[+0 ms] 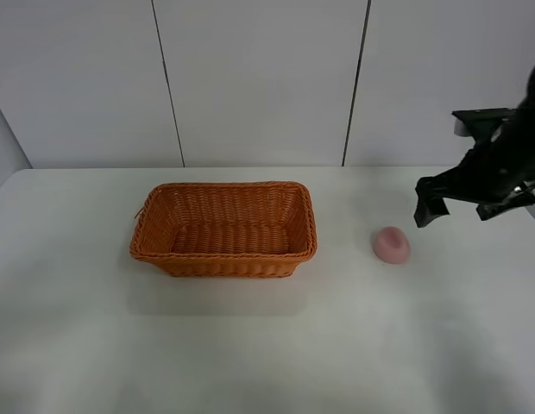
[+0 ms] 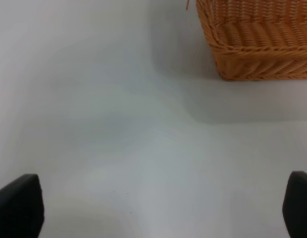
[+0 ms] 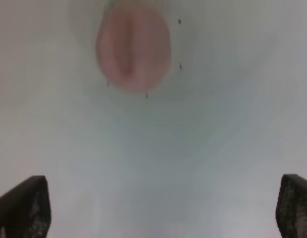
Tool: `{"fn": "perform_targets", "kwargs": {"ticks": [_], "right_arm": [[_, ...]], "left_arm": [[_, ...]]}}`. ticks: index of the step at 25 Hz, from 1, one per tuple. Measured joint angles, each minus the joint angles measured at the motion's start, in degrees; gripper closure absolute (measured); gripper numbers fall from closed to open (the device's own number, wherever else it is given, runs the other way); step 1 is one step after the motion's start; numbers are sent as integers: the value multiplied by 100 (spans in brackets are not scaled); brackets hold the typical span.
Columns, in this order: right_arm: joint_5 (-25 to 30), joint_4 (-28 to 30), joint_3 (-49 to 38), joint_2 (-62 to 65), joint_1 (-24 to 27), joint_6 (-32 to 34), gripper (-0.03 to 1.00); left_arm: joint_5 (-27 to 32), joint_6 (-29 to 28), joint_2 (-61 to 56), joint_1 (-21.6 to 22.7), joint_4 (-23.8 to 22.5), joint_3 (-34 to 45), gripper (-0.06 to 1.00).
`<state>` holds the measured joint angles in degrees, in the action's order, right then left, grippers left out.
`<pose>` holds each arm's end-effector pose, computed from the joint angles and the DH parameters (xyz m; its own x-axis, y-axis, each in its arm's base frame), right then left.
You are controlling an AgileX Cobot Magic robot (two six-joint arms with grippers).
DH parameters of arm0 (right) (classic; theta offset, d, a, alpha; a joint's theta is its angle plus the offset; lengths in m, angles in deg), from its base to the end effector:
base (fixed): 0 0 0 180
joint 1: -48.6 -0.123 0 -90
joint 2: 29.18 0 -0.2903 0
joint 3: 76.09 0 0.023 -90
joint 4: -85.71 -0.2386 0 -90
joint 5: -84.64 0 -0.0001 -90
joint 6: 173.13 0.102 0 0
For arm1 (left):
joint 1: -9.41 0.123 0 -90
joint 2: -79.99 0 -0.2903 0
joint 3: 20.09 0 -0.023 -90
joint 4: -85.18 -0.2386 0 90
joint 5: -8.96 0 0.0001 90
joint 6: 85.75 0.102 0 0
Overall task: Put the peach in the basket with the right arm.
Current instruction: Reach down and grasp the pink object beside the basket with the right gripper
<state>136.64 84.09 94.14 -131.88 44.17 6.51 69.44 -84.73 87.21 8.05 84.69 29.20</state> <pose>0.3192 0.0270 0.2380 -0.9614 -0.0633 -0.2677 -0.0725 0.9971 0.0244 -0.0108 0.0010 0.2639 -0.4532 0.0328 -0.8908 0.0271 0.9994 0.0230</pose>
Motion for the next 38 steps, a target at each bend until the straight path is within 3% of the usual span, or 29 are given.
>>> {"fn": "perform_targets", "kwargs": {"ticks": [5, 9, 19, 38], "right_arm": [[328, -7, 1242, -1295, 0, -6, 27], [434, -77, 1734, -1804, 0, -6, 27], [177, -151, 1833, -2109, -453, -29, 27], [-119, 108, 1833, -3055, -462, 272, 27]], "left_arm": [[0, 0, 0, 0, 0, 0, -5], [0, 0, 0, 0, 0, 0, -5], [0, 0, 0, 0, 0, 0, -5], [0, 0, 0, 0, 0, 0, -5]]}}
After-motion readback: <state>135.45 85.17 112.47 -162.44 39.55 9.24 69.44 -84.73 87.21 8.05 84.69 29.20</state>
